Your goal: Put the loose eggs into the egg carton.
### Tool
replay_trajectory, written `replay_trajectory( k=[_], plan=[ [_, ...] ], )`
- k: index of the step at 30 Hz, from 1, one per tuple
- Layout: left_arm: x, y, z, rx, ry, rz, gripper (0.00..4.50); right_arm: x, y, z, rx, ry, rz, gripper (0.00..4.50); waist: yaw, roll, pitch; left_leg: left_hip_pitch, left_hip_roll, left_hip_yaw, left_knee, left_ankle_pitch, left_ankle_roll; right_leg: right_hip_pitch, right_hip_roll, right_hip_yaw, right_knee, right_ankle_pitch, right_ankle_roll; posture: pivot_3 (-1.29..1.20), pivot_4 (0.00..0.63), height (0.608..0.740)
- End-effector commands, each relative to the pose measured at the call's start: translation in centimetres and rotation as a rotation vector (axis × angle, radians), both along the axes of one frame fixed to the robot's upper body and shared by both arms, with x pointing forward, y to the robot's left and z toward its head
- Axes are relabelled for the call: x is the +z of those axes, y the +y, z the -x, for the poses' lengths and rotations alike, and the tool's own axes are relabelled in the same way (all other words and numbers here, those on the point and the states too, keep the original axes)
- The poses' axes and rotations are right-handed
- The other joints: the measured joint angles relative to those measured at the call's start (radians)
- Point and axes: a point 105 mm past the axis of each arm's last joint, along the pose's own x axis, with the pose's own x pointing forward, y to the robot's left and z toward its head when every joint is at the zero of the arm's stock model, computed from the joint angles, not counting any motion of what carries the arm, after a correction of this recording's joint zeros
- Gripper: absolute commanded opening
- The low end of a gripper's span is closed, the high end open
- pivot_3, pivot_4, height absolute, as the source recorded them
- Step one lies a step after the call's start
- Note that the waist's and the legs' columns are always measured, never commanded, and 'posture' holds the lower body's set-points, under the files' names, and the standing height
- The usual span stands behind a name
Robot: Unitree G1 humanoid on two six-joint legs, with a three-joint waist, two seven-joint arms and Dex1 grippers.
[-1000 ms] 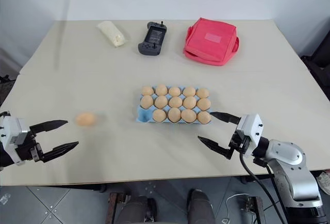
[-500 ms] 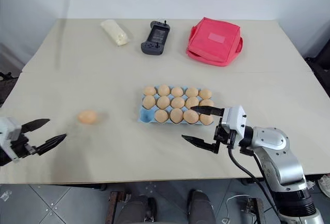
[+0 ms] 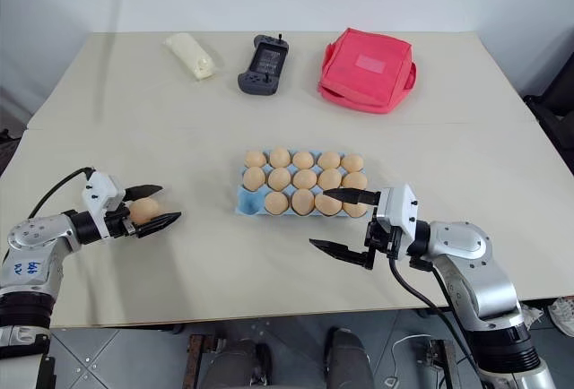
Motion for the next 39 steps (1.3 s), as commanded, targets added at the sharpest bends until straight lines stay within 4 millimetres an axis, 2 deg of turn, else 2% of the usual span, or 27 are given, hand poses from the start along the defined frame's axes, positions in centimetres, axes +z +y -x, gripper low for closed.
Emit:
replay_trajectory(
  k=[1, 2, 6, 9, 11, 14, 18, 20, 22, 25, 30, 34, 36, 39],
  plan=[
    [1.2, -1.0, 0.3, -0.065, -0.027, 0.003, 2.98, 0.8, -0.1, 0.4, -0.01, -0.042, -0.012, 4.5, 0.002, 0.0, 0.0, 0.0, 0.0, 0.0, 0.0, 0.0, 0.0, 0.0, 0.0, 0.0, 0.0, 0.0, 0.0, 0.0, 0.15, 0.74],
    [2.0, -2.2, 0.2, -0.109, -0.046, 0.033, 2.67, 0.7, -0.2, 0.4, -0.019, -0.041, -0.012, 4.5, 0.003, 0.0, 0.0, 0.0, 0.0, 0.0, 0.0, 0.0, 0.0, 0.0, 0.0, 0.0, 0.0, 0.0, 0.0, 0.0, 0.15, 0.74],
    [4.6, -7.9, -0.1, -0.312, -0.115, 0.077, 2.67, 0.5, -0.5, 0.4, -0.046, -0.036, -0.017, 4.5, 0.018, 0.0, 0.0, -0.001, 0.003, -0.003, 0.002, 0.0, 0.0, 0.001, 0.0, 0.0, 0.001, 0.0, 0.0, 0.0, 0.15, 0.74],
    [5.8, -11.4, -0.5, -0.408, -0.139, 0.104, 2.67, 0.5, -0.6, 0.3, -0.053, -0.037, -0.017, 4.5, 0.025, 0.0, 0.0, -0.003, -0.001, -0.003, 0.007, 0.0, 0.001, 0.002, 0.0, 0.0, 0.0, 0.001, 0.001, 0.0, 0.15, 0.74],
    [5.9, -13.7, -0.6, -0.493, -0.138, 0.099, 2.67, 0.5, -0.5, 0.2, -0.058, -0.039, -0.016, 4.5, 0.024, 0.0, 0.0, -0.003, -0.002, -0.002, 0.008, 0.0, 0.002, 0.003, 0.0, 0.001, 0.0, 0.001, 0.001, 0.0, 0.15, 0.74],
    [5.6, -15.8, -1.2, -0.566, -0.129, 0.091, 2.67, 0.6, -0.5, 0.1, -0.061, -0.047, -0.015, 4.5, 0.017, 0.0, 0.0, -0.003, -0.002, -0.002, 0.008, 0.001, 0.002, 0.003, 0.0, 0.001, 0.0, 0.001, 0.001, 0.0, 0.15, 0.74],
    [5.0, -16.9, -2.0, -0.596, -0.114, 0.083, 2.67, 0.7, -0.3, -0.1, -0.066, -0.055, -0.021, 4.5, 0.004, 0.0, 0.0, -0.003, -0.002, -0.002, 0.008, 0.001, 0.002, 0.002, 0.001, 0.001, 0.001, 0.001, 0.001, 0.0, 0.15, 0.74],
    [5.0, -17.4, -2.4, -0.601, -0.121, 0.087, 3.05, 0.7, -0.1, -0.1, -0.067, -0.057, -0.028, 4.5, 0.006, 0.0, 0.0, -0.002, -0.002, -0.002, 0.008, 0.001, 0.002, 0.002, 0.001, 0.001, 0.001, 0.001, 0.001, 0.0, 0.15, 0.74],
    [5.4, -17.1, -2.8, -0.579, -0.154, 0.095, 3.52, 0.7, 0.1, 0.0, -0.069, -0.057, -0.038, 4.5, 0.006, 0.0, 0.0, -0.003, -0.002, -0.002, 0.008, 0.001, 0.002, 0.003, 0.001, 0.001, 0.0, 0.001, 0.001, 0.0, 0.15, 0.74],
    [6.2, -15.2, -2.6, -0.552, -0.189, 0.102, 4.46, 0.4, 0.2, 0.3, -0.07, -0.047, -0.047, 4.5, 0.005, 0.0, 0.0, -0.003, -0.002, -0.003, 0.008, 0.001, 0.003, 0.002, 0.0, 0.001, 0.0, 0.002, 0.002, 0.0, 0.15, 0.74],
    [6.7, -11.2, -2.4, -0.44, -0.192, 0.1, 4.46, 0.1, 0.0, 0.3, -0.078, -0.038, -0.044, 4.5, 0.002, 0.0, 0.0, -0.003, -0.001, -0.003, 0.008, 0.001, 0.002, 0.002, 0.001, 0.0, 0.0, 0.002, 0.002, 0.0, 0.15, 0.74],
    [7.1, -7.2, -3.6, -0.276, -0.198, 0.07, 4.46, 0.0, 0.0, 0.2, -0.074, -0.035, -0.043, 4.5, 0.007, 0.0, 0.0, -0.003, -0.002, -0.004, 0.009, 0.002, 0.003, 0.003, 0.0, 0.001, 0.0, 0.002, 0.002, 0.0, 0.15, 0.74],
    [6.6, -6.4, -3.9, -0.251, -0.184, 0.041, 4.46, 0.0, 0.0, 0.2, -0.07, -0.033, -0.041, 4.5, 0.007, 0.0, 0.0, -0.003, -0.002, -0.004, 0.009, 0.002, 0.004, 0.003, 0.0, 0.001, 0.0, 0.002, 0.002, 0.0, 0.15, 0.74],
    [5.7, -6.4, -4.4, -0.238, -0.164, 0.013, 4.46, 0.0, 0.1, 0.2, -0.067, -0.032, -0.041, 4.5, 0.009, 0.0, 0.0, -0.003, -0.002, -0.005, 0.009, 0.002, 0.004, 0.003, -0.001, 0.001, 0.0, 0.002, 0.002, 0.0, 0.15, 0.74]
  ],
)
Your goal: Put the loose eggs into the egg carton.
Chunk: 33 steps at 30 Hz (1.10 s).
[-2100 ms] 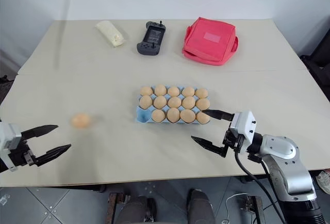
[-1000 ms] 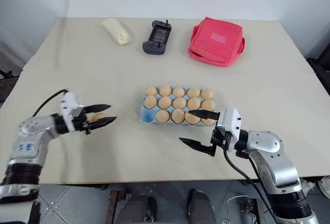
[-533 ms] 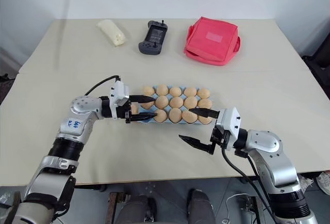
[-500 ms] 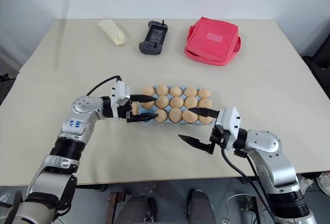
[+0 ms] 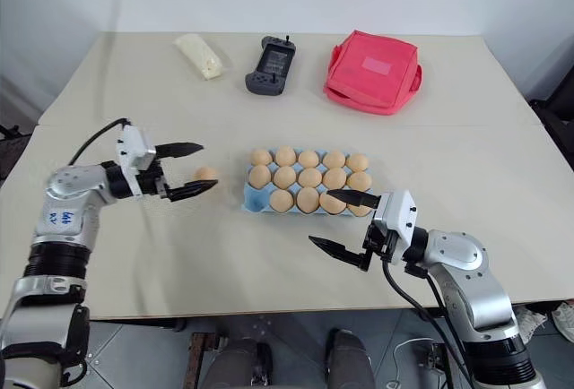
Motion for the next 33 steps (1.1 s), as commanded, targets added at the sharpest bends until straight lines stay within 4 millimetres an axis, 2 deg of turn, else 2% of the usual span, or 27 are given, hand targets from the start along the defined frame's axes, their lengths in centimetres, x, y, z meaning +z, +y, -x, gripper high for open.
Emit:
replay_trajectory(
  k=[1, 9, 17, 20, 22, 25, 26, 30, 33],
  plan=[
    [-0.1, -0.2, -0.7, 0.01, -0.02, -0.028, 4.46, 0.7, 0.1, 0.3, 0.014, -0.033, -0.01, 4.5, 0.0, 0.0, 0.0, 0.0, 0.0, 0.0, 0.0, 0.0, 0.0, 0.0, 0.0, 0.0, 0.0, 0.0, 0.0, 0.0, 0.15, 0.74],
    [-2.5, 0.4, -2.1, 0.067, 0.057, -0.045, 4.46, 0.8, -0.2, 0.4, -0.01, -0.035, -0.009, 4.5, -0.006, 0.0, 0.0, -0.001, 0.0, 0.001, -0.001, 0.0, 0.0, -0.001, 0.0, -0.001, 0.0, 0.0, 0.0, 0.0, 0.15, 0.74],
    [-4.3, -2.5, -3.9, 0.07, 0.124, -0.014, 4.46, 0.8, -0.1, 0.3, -0.023, -0.037, -0.019, 4.5, 0.001, 0.0, 0.0, -0.001, -0.002, 0.001, 0.0, 0.0, 0.001, -0.001, 0.0, -0.001, -0.001, 0.001, 0.002, 0.0, 0.15, 0.74],
    [-4.4, -2.9, -4.0, 0.063, 0.128, -0.013, 3.85, 0.9, -0.2, 0.3, -0.028, -0.039, -0.019, 4.5, -0.003, 0.0, 0.0, -0.001, -0.002, 0.001, 0.0, 0.0, 0.001, -0.001, 0.0, 0.0, -0.001, 0.002, 0.003, 0.0, 0.15, 0.74],
    [-4.4, -2.9, -3.8, 0.047, 0.122, -0.011, 3.23, 0.9, -0.3, 0.4, -0.036, -0.041, -0.018, 4.5, -0.008, 0.0, 0.0, -0.001, -0.002, 0.001, -0.001, 0.0, 0.001, -0.001, 0.0, 0.0, -0.001, 0.002, 0.003, 0.0, 0.15, 0.74],
    [-3.4, -2.9, -3.2, -0.006, 0.094, 0.033, 2.28, 0.8, -0.5, 0.5, -0.048, -0.038, -0.017, 4.5, -0.006, 0.0, 0.0, -0.001, -0.001, 0.001, -0.002, 0.0, 0.001, -0.002, 0.0, -0.001, -0.001, 0.002, 0.003, 0.0, 0.15, 0.74],
    [-2.8, -3.1, -2.9, -0.037, 0.08, 0.045, 2.09, 0.8, -0.5, 0.5, -0.051, -0.037, -0.017, 4.5, -0.006, 0.0, 0.0, -0.001, -0.001, 0.001, -0.001, 0.0, 0.001, -0.002, 0.0, -0.001, -0.001, 0.002, 0.003, 0.0, 0.15, 0.74],
    [-0.6, -4.5, -1.6, -0.166, 0.022, 0.071, 2.09, 0.8, -0.5, 0.6, -0.057, -0.036, -0.017, 4.5, -0.005, 0.0, 0.0, -0.002, -0.001, 0.001, -0.001, 0.0, 0.001, -0.001, 0.0, 0.0, -0.001, 0.002, 0.003, 0.0, 0.15, 0.74],
    [0.7, -6.9, -0.5, -0.278, 0.009, 0.089, 2.09, 0.7, -0.5, 0.5, -0.055, -0.035, -0.017, 4.5, 0.0, 0.0, 0.0, -0.002, -0.001, 0.0, 0.0, 0.0, 0.001, -0.001, 0.0, 0.0, -0.001, 0.002, 0.003, 0.0, 0.15, 0.74]
  ],
)
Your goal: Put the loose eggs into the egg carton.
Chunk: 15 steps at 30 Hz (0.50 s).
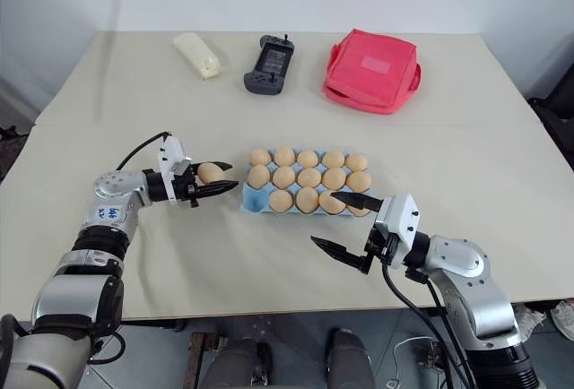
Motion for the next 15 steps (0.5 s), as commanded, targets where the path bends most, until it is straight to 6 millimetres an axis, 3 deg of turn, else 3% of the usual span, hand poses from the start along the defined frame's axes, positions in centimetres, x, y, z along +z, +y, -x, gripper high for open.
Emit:
replay_trajectory(
  k=[1, 4, 8, 11, 15],
  plan=[
    [2.2, -2.8, 1.2, -0.129, -0.053, 0.035, 2.09, 1.0, -0.1, 0.2, -0.002, -0.045, -0.005, 4.5, 0.001, 0.0, 0.0, 0.0, 0.0, 0.0, 0.0, 0.0, 0.0, 0.0, 0.0, 0.0, 0.0, 0.0, 0.0, 0.0, 0.15, 0.74],
    [1.3, -4.9, 2.2, -0.198, -0.036, 0.022, 2.09, 1.1, 0.1, 0.1, 0.004, -0.048, -0.008, 4.5, -0.001, 0.0, 0.0, 0.0, -0.001, 0.0, 0.0, 0.0, 0.0, 0.001, 0.0, 0.001, -0.001, 0.0, 0.001, 0.0, 0.15, 0.74],
    [0.3, -5.7, 3.2, -0.245, -0.002, 0.007, 2.09, 1.2, 0.3, 0.1, 0.006, -0.049, -0.011, 4.5, -0.008, 0.0, 0.0, 0.0, 0.0, 0.001, 0.0, 0.0, 0.0, 0.0, 0.0, 0.001, 0.0, 0.0, 0.001, 0.0, 0.15, 0.74],
    [-0.2, -5.5, 3.3, -0.235, 0.004, -0.016, 2.92, 1.4, 0.5, -0.1, 0.012, -0.057, -0.016, 4.5, -0.005, 0.0, 0.0, 0.0, 0.001, 0.001, 0.0, 0.001, 0.0, 0.0, 0.001, 0.001, 0.0, 0.001, 0.0, 0.0, 0.15, 0.74],
    [1.2, -3.3, 2.4, -0.135, -0.054, -0.012, 4.07, 1.6, 0.7, -0.2, 0.019, -0.064, -0.021, 4.5, -0.004, 0.0, 0.0, 0.0, 0.0, 0.001, 0.001, 0.001, 0.001, 0.0, 0.0, 0.002, -0.001, 0.002, -0.001, 0.0, 0.15, 0.74]
  ],
)
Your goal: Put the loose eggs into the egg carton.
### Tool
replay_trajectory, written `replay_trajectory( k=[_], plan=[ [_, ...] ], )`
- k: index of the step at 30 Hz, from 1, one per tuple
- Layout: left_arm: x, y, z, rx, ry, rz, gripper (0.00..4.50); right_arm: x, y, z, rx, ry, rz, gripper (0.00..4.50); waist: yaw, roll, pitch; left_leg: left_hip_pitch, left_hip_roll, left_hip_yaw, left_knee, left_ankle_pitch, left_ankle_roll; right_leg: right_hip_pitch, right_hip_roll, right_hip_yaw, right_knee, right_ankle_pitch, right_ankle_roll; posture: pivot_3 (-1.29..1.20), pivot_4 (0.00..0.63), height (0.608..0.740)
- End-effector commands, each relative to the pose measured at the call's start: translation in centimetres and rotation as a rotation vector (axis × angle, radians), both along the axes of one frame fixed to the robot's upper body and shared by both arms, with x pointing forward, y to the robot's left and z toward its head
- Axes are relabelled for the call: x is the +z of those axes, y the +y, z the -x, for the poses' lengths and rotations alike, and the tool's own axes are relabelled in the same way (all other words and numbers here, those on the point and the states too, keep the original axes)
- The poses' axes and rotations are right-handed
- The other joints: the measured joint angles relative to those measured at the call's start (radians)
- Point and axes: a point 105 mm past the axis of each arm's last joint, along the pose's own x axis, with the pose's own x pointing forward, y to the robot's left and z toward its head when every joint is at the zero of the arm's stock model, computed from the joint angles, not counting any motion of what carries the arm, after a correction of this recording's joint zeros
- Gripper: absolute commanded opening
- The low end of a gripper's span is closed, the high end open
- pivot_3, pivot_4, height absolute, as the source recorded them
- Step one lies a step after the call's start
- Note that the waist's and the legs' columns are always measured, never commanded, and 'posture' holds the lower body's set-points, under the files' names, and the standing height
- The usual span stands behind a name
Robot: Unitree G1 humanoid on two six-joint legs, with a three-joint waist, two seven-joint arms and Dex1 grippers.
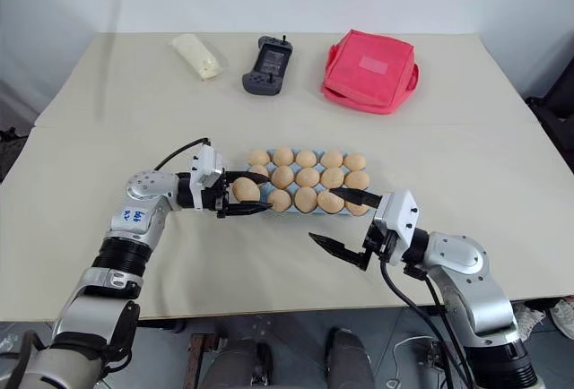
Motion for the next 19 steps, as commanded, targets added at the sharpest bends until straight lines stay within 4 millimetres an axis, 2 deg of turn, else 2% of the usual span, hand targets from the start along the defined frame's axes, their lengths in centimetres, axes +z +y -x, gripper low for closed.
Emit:
replay_trajectory(
  k=[1, 6, 8, 9, 12, 14, 19],
  plan=[
    [2.3, 2.2, -0.3, 0.068, -0.091, 0.004, 4.07, 0.5, 0.1, 0.3, 0.007, -0.019, -0.008, 4.5, 0.0, 0.0, 0.0, 0.0, 0.0, 0.0, 0.0, 0.0, 0.0, 0.0, 0.0, 0.0, 0.0, 0.0, 0.0, 0.0, 0.15, 0.74],
    [3.0, 6.3, 1.3, 0.096, -0.085, -0.058, 4.07, -0.1, -0.9, 0.4, -0.009, 0.005, 0.017, 4.5, -0.001, 0.0, 0.0, 0.0, 0.001, -0.001, -0.002, 0.0, -0.001, -0.001, 0.0, -0.001, 0.001, 0.0, 0.0, 0.0, 0.15, 0.74],
    [2.5, 8.7, 2.5, 0.134, -0.048, -0.111, 4.07, -0.1, -1.6, 0.1, -0.027, 0.007, 0.032, 4.5, -0.005, 0.0, 0.0, 0.0, 0.001, 0.0, -0.002, 0.0, -0.001, -0.001, 0.0, -0.001, 0.0, 0.0, 0.0, 0.0, 0.15, 0.74],
    [2.3, 9.2, 2.9, 0.149, -0.036, -0.126, 4.07, 0.0, -1.9, 0.0, -0.032, 0.007, 0.035, 4.5, -0.006, 0.0, 0.0, 0.0, 0.001, 0.001, -0.002, -0.001, -0.001, -0.001, 0.0, -0.001, 0.0, 0.0, 0.0, 0.0, 0.15, 0.74],
    [0.0, 11.9, 4.7, 0.226, 0.04, -0.206, 4.07, 0.1, -2.7, -0.4, -0.046, 0.0, 0.057, 4.5, -0.004, 0.001, 0.0, 0.0, 0.003, 0.0, -0.002, -0.001, 0.0, -0.001, 0.0, -0.001, 0.0, 0.0, 0.0, 0.0, 0.15, 0.74],
    [-0.8, 12.4, 5.3, 0.268, 0.057, -0.243, 4.07, 0.1, -3.3, -0.8, -0.058, -0.005, 0.07, 4.5, -0.003, 0.001, 0.001, 0.0, 0.007, 0.0, -0.002, -0.001, 0.0, -0.001, 0.0, -0.001, 0.0, 0.0, 0.0, 0.0, 0.15, 0.74],
    [0.1, 11.8, 5.1, 0.342, 0.013, -0.161, 4.07, 0.2, -3.8, -1.4, -0.059, -0.005, 0.067, 4.5, 0.015, 0.001, 0.001, 0.0, 0.007, -0.001, -0.001, -0.001, 0.0, 0.0, 0.0, -0.001, -0.001, 0.001, -0.002, 0.0, 0.15, 0.74]
  ],
)
